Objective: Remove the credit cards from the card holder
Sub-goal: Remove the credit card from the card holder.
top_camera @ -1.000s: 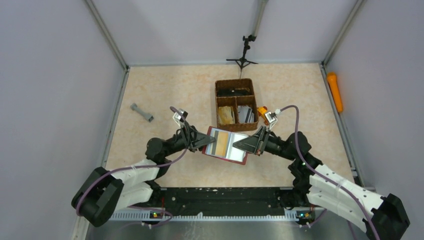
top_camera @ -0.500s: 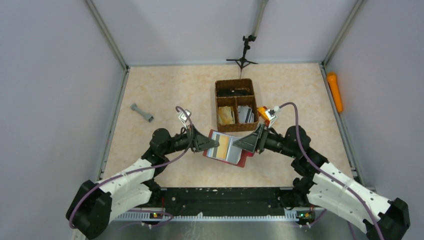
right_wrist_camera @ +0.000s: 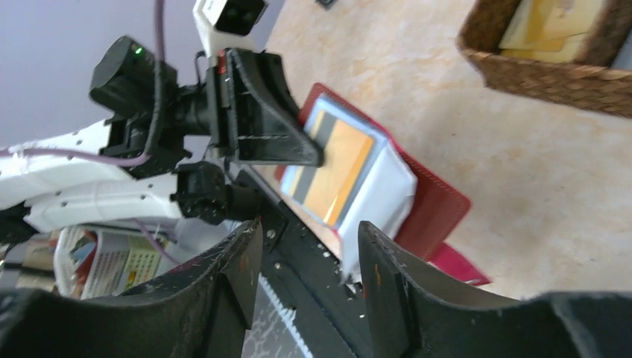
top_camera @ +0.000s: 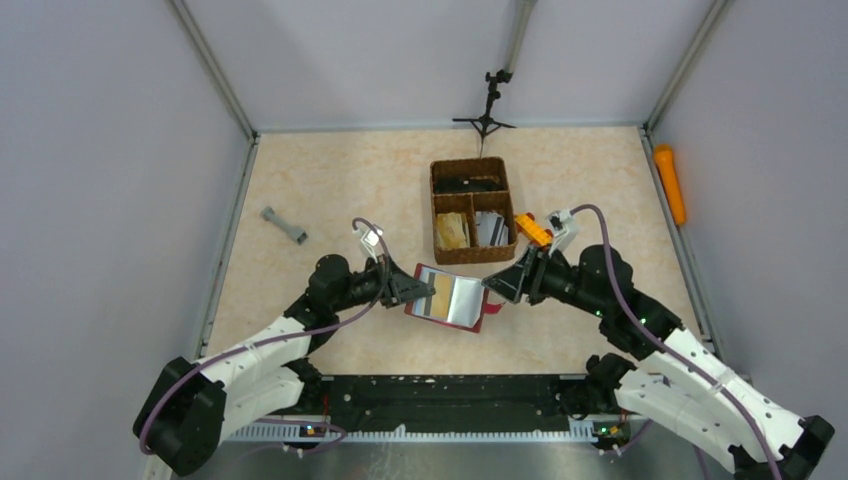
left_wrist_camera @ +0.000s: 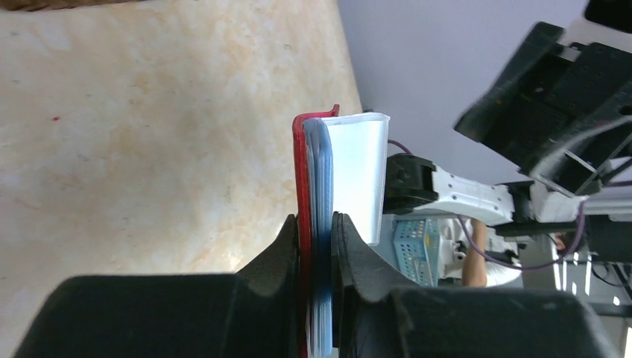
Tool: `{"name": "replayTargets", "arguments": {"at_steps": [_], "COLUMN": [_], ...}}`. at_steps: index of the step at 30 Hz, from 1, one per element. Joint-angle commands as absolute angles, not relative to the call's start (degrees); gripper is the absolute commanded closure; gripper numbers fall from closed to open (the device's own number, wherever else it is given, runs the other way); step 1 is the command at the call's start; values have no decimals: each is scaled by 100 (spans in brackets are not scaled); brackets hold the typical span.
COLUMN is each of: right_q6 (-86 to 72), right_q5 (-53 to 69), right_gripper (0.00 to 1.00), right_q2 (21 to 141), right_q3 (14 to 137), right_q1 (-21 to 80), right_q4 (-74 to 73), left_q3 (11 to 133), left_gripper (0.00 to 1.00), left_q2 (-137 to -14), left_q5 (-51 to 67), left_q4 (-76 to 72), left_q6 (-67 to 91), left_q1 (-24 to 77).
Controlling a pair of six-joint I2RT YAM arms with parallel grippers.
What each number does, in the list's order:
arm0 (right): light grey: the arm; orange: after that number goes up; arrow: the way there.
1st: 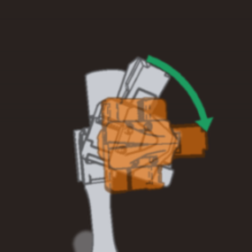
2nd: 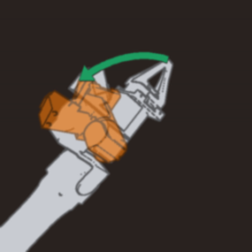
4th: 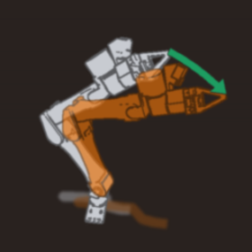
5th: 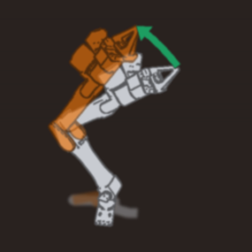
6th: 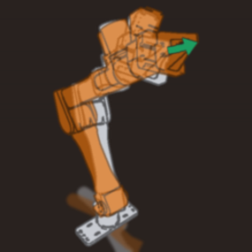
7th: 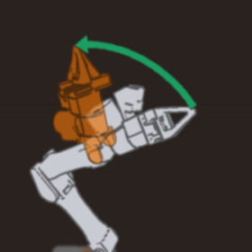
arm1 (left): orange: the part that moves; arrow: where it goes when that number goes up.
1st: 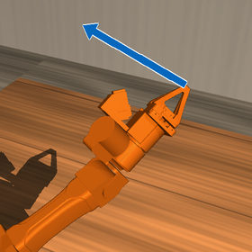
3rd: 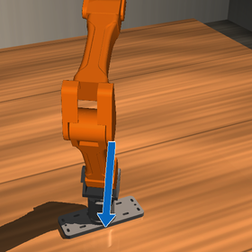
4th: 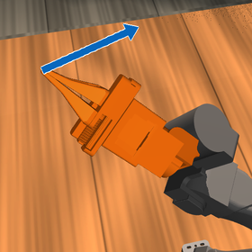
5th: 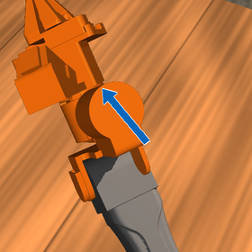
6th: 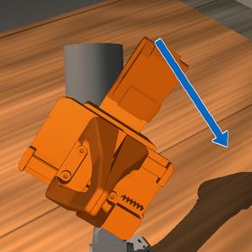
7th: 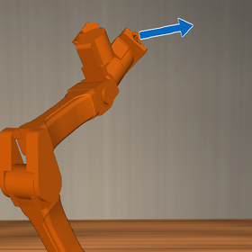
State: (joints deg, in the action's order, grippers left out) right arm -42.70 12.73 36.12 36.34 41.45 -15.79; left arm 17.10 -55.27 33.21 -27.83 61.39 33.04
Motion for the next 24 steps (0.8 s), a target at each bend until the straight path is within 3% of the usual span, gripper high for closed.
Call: {"name": "replayTargets", "arguments": {"at_steps": [1, 6, 15, 24], "right_q6": [-4589, -5170, -5388, -5852], "right_q5": [2272, 2685, 2517, 2612], "right_gripper": [51, 54, 54, 60], "right_q2": [4028, 4640, 5179, 5189], "right_q3": [3294, 2801, 2589, 2276], "right_q1": [4113, 4200, 4351, 4351], "right_q4": [-417, 1024, 1674, 2523], "left_q3": [1943, 1777, 1548, 1453], "left_gripper": [100, 100, 100, 100], "left_q2": [-5424, -5486, -5586, -5557], "left_q5": [2951, 3096, 3428, 3563], "left_q4": [-2561, -3219, -4619, -5291], "left_q6": [5705, 6013, 6819, 7323], "left_q1": [3336, 3348, 3340, 3362]}}
